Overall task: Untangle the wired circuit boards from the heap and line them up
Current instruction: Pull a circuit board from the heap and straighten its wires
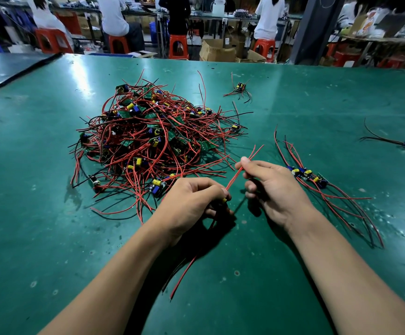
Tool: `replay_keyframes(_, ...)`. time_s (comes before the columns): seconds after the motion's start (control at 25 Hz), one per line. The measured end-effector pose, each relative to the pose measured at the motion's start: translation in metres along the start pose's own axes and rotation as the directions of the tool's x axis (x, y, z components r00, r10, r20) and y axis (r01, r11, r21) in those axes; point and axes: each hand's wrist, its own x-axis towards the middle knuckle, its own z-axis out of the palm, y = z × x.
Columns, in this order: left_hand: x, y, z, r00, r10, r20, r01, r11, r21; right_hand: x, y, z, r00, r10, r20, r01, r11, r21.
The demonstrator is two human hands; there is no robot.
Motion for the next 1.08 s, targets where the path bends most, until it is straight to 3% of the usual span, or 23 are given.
replay_keyframes(0.2,-0.001,0.002,0.002,1.0,-0.007,0.025,0.007,1.0,-0.003,0.003,-0.005,-0.002,0.992,0.127,0.022,-0.128,0.961,0.246)
replay_keyframes(0.56,-0.004,0.002,0.004,0.997,-0.008,0.07,0.004,0.998,0.069,0.006,-0.014,-0.008,0.968,0.239,0.08,-0.241,0.783,0.574)
replay_keyframes(0.92,-0.004,-0.001,0.002,0.996,0.001,0.086,-0.01,0.994,0.107,0.006,-0.016,-0.014,0.966,0.251,0.056,-0.231,0.755,0.613)
replay_keyframes(1.08,-0.002,-0.005,-0.001,1.0,0.007,0.022,-0.007,0.999,0.031,0.006,-0.013,-0.014,0.988,0.154,-0.025,-0.13,0.901,0.413)
